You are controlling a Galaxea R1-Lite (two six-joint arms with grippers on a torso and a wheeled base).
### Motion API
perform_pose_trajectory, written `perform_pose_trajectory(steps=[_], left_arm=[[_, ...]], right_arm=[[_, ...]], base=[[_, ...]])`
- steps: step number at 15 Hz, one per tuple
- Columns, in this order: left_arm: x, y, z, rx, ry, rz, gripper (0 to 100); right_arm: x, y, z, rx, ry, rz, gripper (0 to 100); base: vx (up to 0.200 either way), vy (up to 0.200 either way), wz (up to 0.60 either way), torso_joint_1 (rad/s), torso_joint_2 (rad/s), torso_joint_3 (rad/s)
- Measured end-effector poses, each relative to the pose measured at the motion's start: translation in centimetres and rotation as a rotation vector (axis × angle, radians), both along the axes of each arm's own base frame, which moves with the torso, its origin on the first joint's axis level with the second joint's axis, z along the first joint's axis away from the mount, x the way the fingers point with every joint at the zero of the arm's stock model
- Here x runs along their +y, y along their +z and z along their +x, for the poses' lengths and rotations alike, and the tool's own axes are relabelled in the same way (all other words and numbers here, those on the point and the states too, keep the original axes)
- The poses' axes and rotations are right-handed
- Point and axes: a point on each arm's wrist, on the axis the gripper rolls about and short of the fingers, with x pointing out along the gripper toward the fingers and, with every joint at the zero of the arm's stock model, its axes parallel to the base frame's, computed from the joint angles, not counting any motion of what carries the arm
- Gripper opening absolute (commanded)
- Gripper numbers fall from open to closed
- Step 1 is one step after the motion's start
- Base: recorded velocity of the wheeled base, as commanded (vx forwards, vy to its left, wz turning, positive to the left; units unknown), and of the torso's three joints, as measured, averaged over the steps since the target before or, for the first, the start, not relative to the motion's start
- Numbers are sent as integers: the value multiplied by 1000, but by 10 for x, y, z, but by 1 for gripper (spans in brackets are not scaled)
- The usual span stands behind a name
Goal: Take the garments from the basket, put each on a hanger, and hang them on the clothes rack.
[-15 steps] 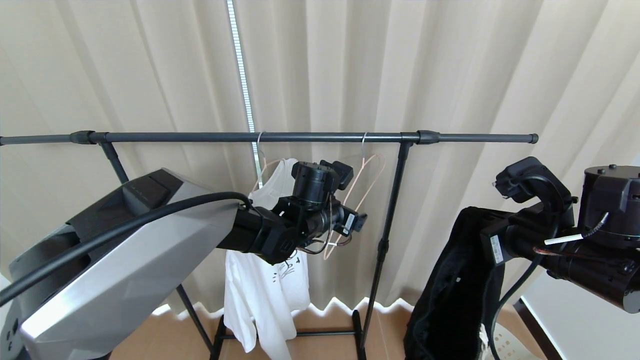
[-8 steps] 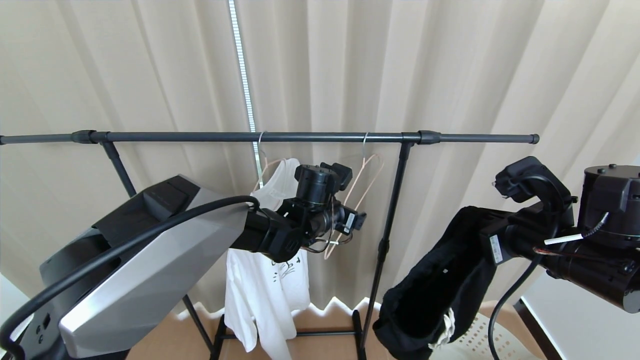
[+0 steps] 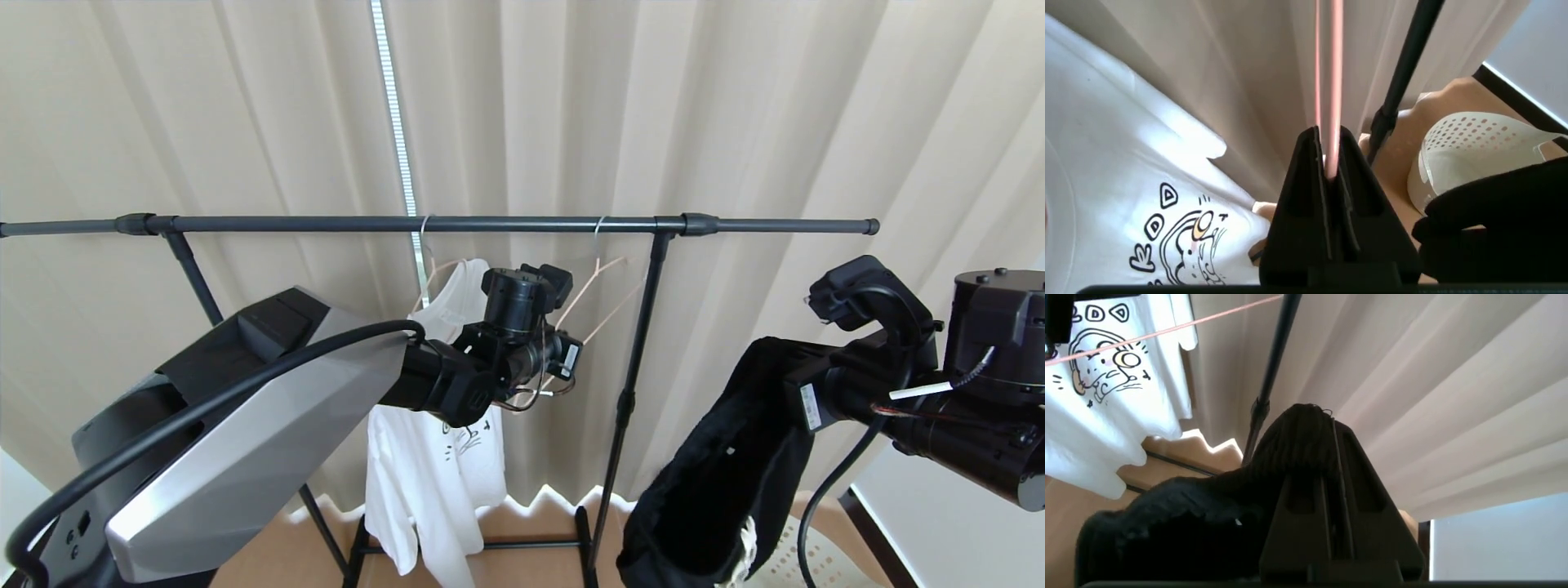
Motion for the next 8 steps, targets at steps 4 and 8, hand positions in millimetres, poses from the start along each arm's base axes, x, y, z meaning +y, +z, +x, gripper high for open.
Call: perform_pose_trajectory(steps=[4, 8], left_arm=[[2, 10, -2, -13, 19, -19, 0], [7, 24, -9, -21, 23, -38, 0]], right_arm=[[0, 0, 0, -1, 0, 1, 0], [0, 0, 0, 0, 0, 0, 0]], base=[[0, 0, 0, 0, 0, 0], [0, 0, 0, 0, 0, 0]])
